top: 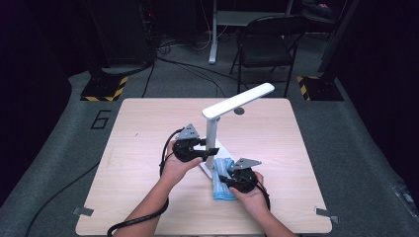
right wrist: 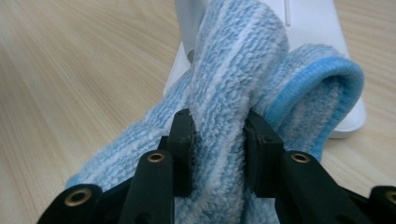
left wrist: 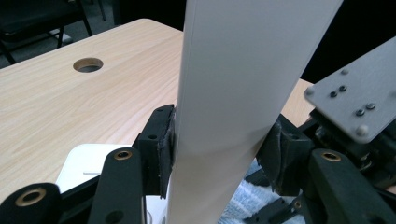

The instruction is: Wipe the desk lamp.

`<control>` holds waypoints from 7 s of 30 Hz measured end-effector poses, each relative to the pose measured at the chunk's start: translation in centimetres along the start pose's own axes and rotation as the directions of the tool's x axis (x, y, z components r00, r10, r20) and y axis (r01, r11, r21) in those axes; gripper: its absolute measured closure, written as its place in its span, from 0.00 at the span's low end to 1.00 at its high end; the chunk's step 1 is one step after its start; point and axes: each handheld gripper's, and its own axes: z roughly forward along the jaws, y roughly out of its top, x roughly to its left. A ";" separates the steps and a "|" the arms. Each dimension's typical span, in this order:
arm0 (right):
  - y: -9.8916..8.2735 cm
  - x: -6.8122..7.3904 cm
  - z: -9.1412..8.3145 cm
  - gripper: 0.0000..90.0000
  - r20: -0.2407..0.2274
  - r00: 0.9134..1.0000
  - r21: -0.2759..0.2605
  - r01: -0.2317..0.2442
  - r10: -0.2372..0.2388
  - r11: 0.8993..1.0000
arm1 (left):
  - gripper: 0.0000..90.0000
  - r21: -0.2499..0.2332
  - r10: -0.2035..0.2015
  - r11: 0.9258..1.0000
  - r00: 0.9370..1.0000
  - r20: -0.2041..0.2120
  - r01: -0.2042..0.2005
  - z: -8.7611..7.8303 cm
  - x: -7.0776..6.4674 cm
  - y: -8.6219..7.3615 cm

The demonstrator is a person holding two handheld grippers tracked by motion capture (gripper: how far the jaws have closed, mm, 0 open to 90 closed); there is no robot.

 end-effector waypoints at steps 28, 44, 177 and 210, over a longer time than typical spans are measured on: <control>0.9 -2.1 -2.7 0.74 0.029 0.999 -0.095 -0.035 0.037 0.995 | 0.56 0.040 0.063 0.997 0.984 0.165 -0.071 0.2 -1.6 0.1; 0.7 -1.5 -1.1 0.73 0.056 0.997 -0.006 0.049 -0.048 0.999 | 0.55 0.049 0.110 0.991 0.971 0.212 -0.123 -0.6 -2.2 -0.1; 9.5 2.1 -10.9 0.80 -0.150 0.977 -0.325 0.096 -0.151 0.941 | 0.73 0.029 0.070 0.997 0.982 0.177 -0.076 -3.4 -2.3 -2.1; 9.7 1.7 -10.8 0.79 -0.148 0.979 -0.304 0.092 -0.142 0.948 | 0.56 0.040 0.096 0.994 0.982 0.165 -0.104 -0.8 -1.9 -2.7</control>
